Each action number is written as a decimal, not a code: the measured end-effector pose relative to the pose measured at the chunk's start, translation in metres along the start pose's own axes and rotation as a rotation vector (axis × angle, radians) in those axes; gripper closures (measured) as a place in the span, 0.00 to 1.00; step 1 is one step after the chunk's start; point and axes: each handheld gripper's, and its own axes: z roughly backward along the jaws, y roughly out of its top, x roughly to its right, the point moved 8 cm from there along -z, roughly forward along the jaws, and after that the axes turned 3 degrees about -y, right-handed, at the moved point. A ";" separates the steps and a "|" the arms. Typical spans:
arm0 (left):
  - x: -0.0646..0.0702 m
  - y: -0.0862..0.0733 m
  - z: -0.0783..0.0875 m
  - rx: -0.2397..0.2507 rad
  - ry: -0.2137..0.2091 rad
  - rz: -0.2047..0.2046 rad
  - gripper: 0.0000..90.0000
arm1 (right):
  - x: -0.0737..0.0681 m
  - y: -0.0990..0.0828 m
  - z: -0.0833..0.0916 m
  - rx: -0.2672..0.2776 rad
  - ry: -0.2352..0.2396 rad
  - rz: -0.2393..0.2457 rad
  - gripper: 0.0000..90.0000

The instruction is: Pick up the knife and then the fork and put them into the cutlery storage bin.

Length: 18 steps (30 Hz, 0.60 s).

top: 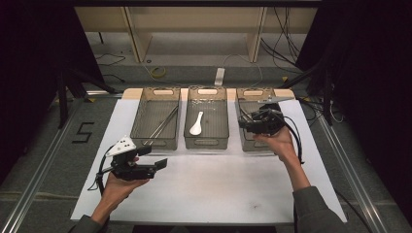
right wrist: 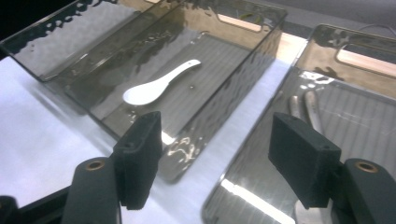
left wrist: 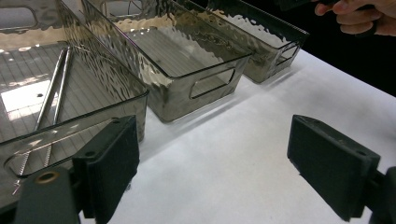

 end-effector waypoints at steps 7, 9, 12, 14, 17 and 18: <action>0.000 0.000 0.000 0.000 -0.004 0.000 0.18 | -0.010 -0.002 0.004 0.030 -0.006 0.014 0.36; 0.000 0.000 0.000 0.003 -0.004 0.004 0.18 | -0.014 -0.003 0.005 0.042 -0.001 0.013 0.35; 0.000 0.000 0.000 0.002 -0.004 0.005 0.18 | -0.022 -0.004 0.008 0.055 0.018 0.014 0.35; 0.000 0.000 0.000 0.002 -0.004 0.004 0.18 | -0.027 -0.005 0.009 0.065 0.024 0.027 0.35; 0.000 0.000 0.000 0.003 -0.004 0.007 0.18 | -0.033 -0.007 0.010 0.067 0.039 0.039 0.34; 0.000 0.000 0.001 0.004 -0.005 0.008 0.18 | -0.035 -0.008 0.011 0.068 0.040 0.047 0.33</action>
